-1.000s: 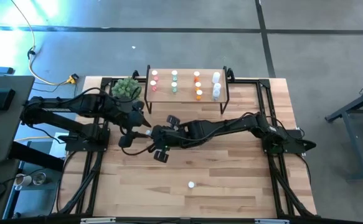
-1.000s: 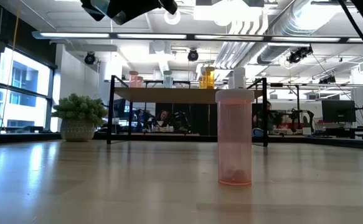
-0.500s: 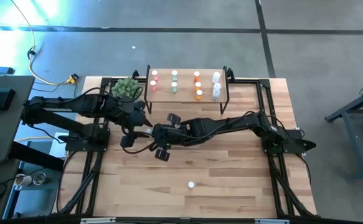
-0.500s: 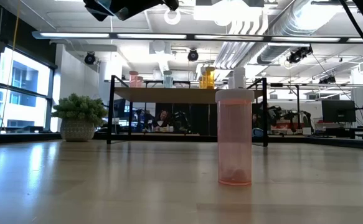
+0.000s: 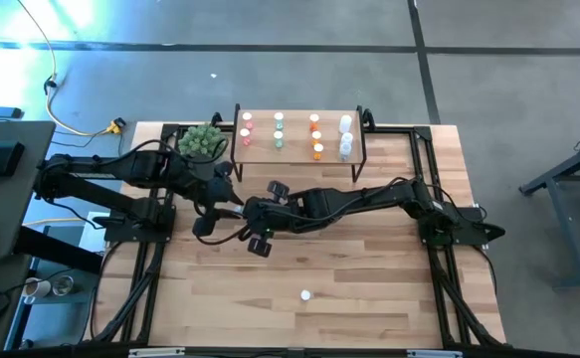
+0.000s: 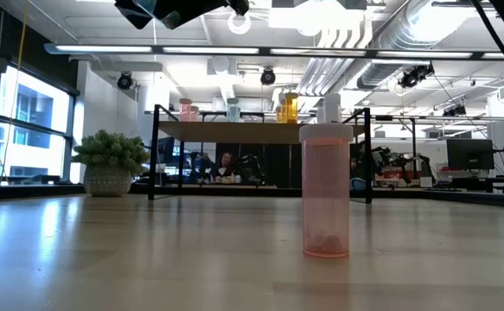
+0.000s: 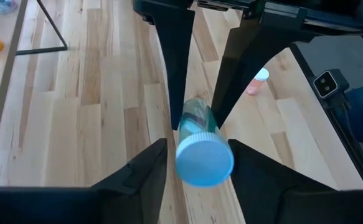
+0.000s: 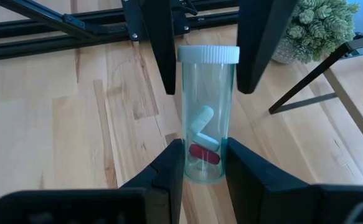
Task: Pick and place medicine bottles onto shelf by color
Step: Put the blue pill bottle on the shelf aligned with the other blue pill bottles
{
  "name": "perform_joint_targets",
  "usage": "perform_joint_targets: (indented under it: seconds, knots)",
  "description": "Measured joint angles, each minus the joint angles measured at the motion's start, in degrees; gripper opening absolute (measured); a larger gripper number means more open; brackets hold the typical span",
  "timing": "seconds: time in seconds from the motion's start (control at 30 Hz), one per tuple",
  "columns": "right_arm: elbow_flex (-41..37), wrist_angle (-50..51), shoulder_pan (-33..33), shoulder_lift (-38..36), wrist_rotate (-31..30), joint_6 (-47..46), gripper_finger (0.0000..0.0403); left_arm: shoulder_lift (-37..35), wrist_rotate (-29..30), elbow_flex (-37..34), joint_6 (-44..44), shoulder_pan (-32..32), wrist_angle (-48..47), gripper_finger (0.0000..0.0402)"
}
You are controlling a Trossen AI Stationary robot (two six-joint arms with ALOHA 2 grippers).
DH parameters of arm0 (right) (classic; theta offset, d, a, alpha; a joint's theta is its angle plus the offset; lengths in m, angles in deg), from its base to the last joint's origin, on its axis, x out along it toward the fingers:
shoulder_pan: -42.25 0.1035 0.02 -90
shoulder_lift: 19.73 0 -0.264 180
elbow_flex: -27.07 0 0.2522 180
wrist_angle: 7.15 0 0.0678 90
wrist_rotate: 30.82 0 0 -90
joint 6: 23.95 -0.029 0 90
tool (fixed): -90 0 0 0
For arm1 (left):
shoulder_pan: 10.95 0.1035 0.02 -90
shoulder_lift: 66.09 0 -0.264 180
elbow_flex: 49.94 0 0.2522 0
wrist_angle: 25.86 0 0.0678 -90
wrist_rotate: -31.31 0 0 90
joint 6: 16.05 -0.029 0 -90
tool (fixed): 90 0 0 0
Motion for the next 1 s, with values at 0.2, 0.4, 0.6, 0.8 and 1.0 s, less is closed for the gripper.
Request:
perform_joint_targets:
  seconds: [0.2,0.4,0.6,0.8,1.0]
  knots:
    - [0.0,0.0,0.0,0.0,-0.1,0.0,0.0082,0.0,0.0,0.0,0.0,0.0,0.0,0.0129]
    - [0.0,0.0,0.0,0.0,-0.1,0.0,0.0082,0.0,0.0,0.0,-0.5,0.0,0.0,0.0117]
    - [0.0,-0.1,0.0,0.1,-0.8,0.2,0.0096,0.0,0.1,0.0,-1.1,0.0,-0.1,0.0116]
    - [0.0,-0.3,0.0,0.1,-1.6,0.7,0.0146,0.0,1.0,0.0,-1.1,0.0,-0.1,0.0116]
    - [-0.1,1.3,-0.3,-1.1,-1.7,1.7,0.0191,0.0,5.4,0.0,-3.4,0.1,-0.8,0.0115]
